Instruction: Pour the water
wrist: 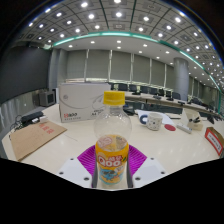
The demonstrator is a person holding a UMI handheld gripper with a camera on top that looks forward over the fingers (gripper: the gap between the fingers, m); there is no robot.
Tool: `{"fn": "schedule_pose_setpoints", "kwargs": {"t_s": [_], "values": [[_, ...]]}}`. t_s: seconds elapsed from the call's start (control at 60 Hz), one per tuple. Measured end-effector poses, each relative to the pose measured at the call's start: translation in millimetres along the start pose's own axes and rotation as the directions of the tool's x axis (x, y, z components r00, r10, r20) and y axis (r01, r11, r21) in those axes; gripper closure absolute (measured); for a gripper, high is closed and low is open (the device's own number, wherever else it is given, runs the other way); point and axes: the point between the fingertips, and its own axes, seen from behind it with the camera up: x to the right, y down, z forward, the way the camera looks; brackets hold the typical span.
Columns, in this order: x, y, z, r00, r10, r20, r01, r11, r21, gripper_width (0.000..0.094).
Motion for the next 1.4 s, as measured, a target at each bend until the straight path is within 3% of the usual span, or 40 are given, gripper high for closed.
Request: {"fn": "schedule_pose_setpoints", "kwargs": {"t_s": [0.183, 0.333, 0.517, 0.617, 0.85, 1.05, 1.25, 1.4], "values": [[-19.3, -46.9, 1.8, 0.995, 0.068, 0.069, -0.069, 0.997, 0.015, 0.0549], [-30.0, -122.3, 19.1, 0.923, 0.330, 0.200, -0.343, 0.939, 0.034, 0.0550], [-0.7, -209.3, 74.6, 0.628, 0.696, 0.349, -0.738, 0.675, -0.019, 0.0553], [27.4, -237.1, 115.7, 0.384, 0.834, 0.396, -0.884, 0.456, -0.104, 0.0553], [110.1, -255.0, 195.4, -0.248, 0.895, 0.370, -0.945, -0.140, -0.296, 0.0554], [164.2, -221.6, 258.7, -0.595, 0.747, 0.297, -0.795, -0.494, -0.351, 0.0553], [168.4, -194.3, 263.6, -0.655, 0.728, 0.204, -0.739, -0.560, -0.375, 0.0551], [160.2, -206.6, 277.8, -0.515, 0.831, 0.211, -0.825, -0.413, -0.385, 0.0554]]}}
